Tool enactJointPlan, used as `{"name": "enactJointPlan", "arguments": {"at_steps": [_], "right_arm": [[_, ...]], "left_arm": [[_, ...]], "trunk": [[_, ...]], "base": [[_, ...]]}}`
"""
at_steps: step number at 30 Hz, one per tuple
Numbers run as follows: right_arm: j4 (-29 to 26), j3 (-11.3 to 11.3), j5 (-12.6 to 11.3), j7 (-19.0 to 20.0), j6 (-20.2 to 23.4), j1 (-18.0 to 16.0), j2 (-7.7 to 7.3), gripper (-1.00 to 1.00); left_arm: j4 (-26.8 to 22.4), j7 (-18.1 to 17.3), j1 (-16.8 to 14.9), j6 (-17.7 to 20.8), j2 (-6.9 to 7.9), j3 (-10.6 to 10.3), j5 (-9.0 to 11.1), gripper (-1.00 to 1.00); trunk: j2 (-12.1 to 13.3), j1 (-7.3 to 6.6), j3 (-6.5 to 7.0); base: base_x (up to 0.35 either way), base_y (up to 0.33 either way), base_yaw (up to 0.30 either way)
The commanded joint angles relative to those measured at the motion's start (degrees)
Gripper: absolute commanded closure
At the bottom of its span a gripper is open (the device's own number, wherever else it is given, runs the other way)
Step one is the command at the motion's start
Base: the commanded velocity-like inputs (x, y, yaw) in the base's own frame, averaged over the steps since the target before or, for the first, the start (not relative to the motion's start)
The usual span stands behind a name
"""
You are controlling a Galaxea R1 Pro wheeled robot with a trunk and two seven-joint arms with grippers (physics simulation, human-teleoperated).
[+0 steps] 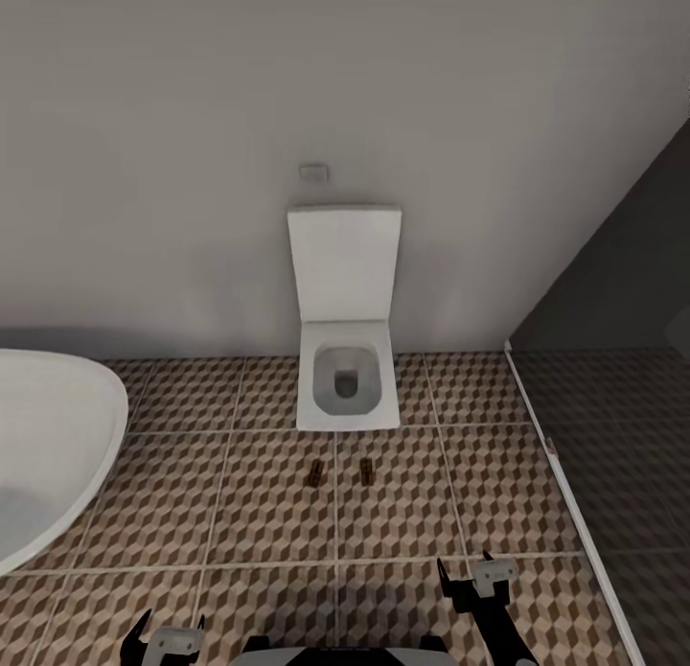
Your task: Take the four mousetraps from the cabinet in the bathroom and place them on the bathroom floor. Make sure all four end up on the same floor surface, and ensure that at least two of them are either under or directly next to the same bathroom sink.
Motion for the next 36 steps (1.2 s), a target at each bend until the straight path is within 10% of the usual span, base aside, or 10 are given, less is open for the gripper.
{"name": "enactJointPlan", "arguments": {"at_steps": [1,36], "right_arm": [[0.0,0.5,-0.3,-0.2,-0.1,0.0,0.0,-1.0],[0.1,0.5,-0.3,-0.2,-0.1,0.0,0.23,-1.0]], "left_arm": [[0.1,0.3,0.0,-0.2,-0.04,-0.5,0.1,-1.0],[0.1,0.4,0.0,0.0,-0.05,-0.5,0.1,-1.0]], "trunk": [[-0.1,0.03,0.03],[-0.1,0.03,3.28]], "base": [[0.0,0.0,0.0],[0.0,0.0,0.0]]}}
